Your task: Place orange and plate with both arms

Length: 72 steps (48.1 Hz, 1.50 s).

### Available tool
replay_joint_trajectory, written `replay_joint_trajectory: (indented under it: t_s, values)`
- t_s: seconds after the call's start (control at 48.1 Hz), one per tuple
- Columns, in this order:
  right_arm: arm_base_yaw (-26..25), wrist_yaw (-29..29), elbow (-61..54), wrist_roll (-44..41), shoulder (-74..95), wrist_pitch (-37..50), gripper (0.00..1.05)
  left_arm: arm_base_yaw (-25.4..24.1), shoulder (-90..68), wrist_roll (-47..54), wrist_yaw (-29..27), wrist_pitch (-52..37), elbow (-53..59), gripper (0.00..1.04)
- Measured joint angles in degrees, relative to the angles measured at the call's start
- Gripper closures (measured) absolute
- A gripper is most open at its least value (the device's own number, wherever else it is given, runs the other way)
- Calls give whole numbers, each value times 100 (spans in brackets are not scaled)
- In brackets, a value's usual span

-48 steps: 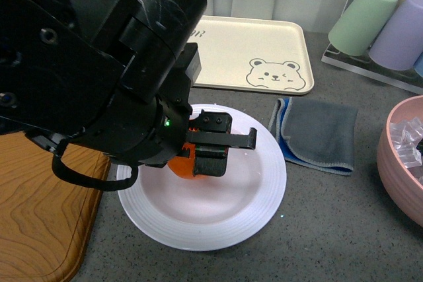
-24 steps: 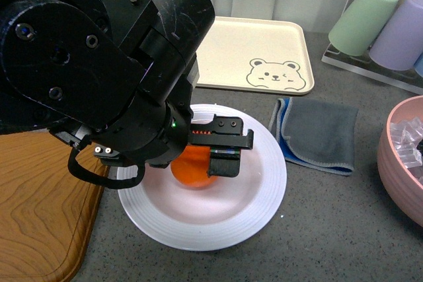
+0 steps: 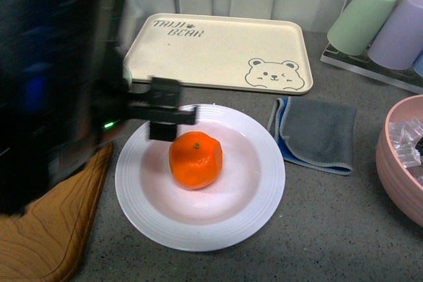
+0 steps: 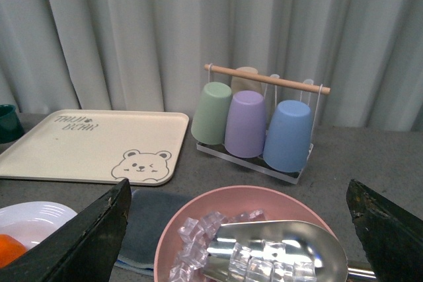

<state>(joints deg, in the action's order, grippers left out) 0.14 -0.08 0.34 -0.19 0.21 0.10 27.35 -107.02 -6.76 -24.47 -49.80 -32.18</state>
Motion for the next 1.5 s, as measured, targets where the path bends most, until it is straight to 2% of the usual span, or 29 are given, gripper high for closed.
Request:
replay_joint_trajectory:
  t_s: [0.083,0.125,0.249,0.353,0.519,0.686,1.039,1.122,1.226,1.496]
  values:
    - [0,7,0,0,2,-2,9,-363,470,363,133,-2168,846,51]
    - [0,7,0,0,0,-2,9,-507,828,426,240,-2557,1047,58]
    - [0,-4,0,-2,0,-2,9,-964,1797,560,721,-2505,1864,87]
    - [0,-2,0,0,0,-2,9,-1172,2181,575,916,-2321,2159,101]
    - [0,-2,0,-2,0,-2,9,-1537,3191,619,1305,-1812,2592,101]
    - [0,-4,0,-2,0,-2,9,-1823,4393,627,1552,-706,2730,101]
    - [0,-2,0,0,0,-2,9,-2184,5890,632,1908,398,3053,101]
    - [0,-2,0,-2,0,-2,9,-2529,6286,634,2369,754,3095,101]
    - [0,-2,0,-2,0,-2,9,-2708,6675,632,2391,1091,3097,101]
    - [0,-2,0,-2,0,-2,9,-2721,7713,634,2446,2028,3102,101]
